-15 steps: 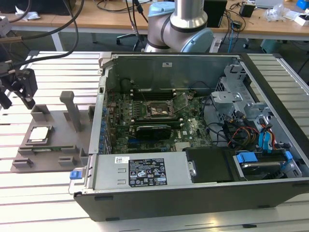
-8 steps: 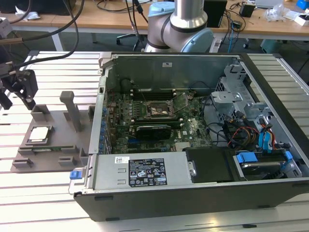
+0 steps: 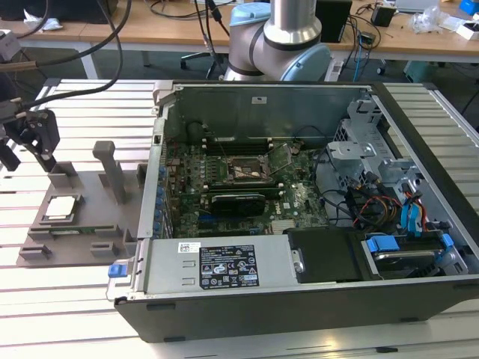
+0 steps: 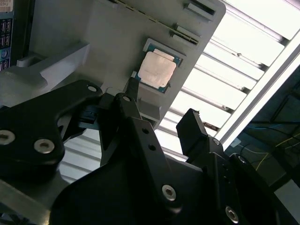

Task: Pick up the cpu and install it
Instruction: 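Pick up the cpu and move it towards the insertion slot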

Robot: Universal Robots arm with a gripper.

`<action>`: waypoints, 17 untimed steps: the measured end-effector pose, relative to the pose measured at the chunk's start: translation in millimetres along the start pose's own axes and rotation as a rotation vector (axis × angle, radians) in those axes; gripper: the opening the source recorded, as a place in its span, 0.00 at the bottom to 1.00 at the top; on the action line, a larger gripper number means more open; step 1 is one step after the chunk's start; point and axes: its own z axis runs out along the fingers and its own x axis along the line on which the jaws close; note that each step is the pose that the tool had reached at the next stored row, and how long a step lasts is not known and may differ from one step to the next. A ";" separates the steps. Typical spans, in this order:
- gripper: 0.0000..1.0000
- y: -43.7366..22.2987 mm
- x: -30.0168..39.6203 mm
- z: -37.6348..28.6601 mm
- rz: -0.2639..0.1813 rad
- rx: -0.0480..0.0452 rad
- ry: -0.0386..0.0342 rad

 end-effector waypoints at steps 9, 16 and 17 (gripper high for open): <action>0.60 0.0 0.1 3.3 0.000 0.0000 0.0000; 0.60 0.0 0.2 5.2 0.000 -0.0001 0.0000; 0.60 0.0 0.2 5.4 0.000 0.0000 0.0000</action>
